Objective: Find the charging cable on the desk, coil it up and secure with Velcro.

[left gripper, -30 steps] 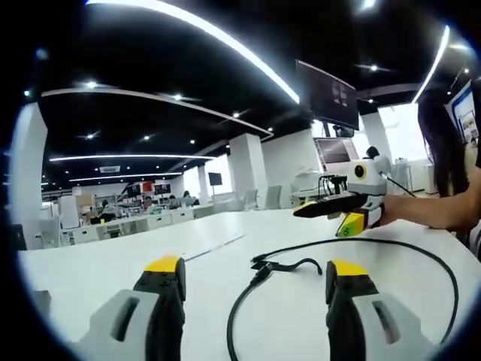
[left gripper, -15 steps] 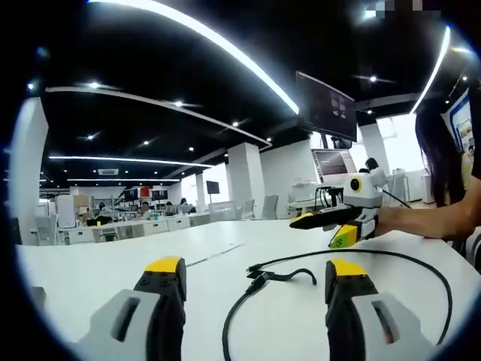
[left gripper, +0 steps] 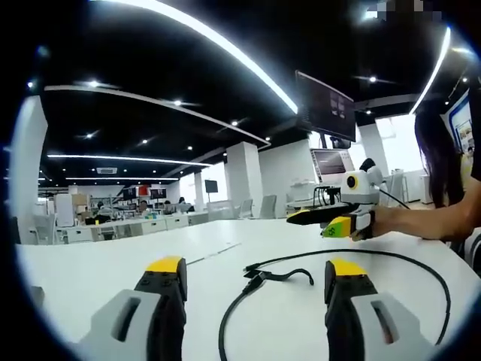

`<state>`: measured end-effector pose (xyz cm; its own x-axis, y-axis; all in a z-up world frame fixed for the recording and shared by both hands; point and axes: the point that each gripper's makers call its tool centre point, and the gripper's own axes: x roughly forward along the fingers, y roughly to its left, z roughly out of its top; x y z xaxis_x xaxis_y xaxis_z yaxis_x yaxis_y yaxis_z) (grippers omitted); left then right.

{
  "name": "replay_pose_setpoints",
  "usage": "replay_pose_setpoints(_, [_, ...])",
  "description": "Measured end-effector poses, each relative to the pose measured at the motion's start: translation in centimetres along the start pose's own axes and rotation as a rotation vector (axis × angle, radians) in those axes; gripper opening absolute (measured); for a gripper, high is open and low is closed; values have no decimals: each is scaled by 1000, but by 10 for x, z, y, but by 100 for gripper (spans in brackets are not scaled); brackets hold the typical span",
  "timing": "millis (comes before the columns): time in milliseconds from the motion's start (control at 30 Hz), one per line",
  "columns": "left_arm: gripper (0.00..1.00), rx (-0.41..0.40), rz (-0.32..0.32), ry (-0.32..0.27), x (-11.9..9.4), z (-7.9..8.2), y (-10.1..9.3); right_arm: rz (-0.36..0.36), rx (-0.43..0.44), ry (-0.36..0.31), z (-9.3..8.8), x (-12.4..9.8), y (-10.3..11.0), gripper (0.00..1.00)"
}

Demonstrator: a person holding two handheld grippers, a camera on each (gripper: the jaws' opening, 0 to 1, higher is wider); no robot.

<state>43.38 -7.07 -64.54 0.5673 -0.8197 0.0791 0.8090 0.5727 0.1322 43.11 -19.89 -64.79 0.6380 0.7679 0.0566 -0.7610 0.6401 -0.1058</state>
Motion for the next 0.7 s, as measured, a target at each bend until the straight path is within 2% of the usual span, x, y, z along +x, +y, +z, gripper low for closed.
replay_pose_setpoints(267, [72, -15, 8, -15, 0, 3, 1, -11, 31, -18, 3, -1, -2, 63])
replay_pose_setpoints(467, [72, 2, -4, 8, 0, -1, -2, -18, 14, 2, 0, -2, -3, 63])
replay_pose_setpoints(567, [69, 0, -10, 6, 0, -1, -3, -18, 13, 5, -1, -2, -2, 63])
replay_pose_setpoints(700, [70, -9, -2, -2, 0, 0, -1, -14, 29, 6, -3, -1, -2, 61])
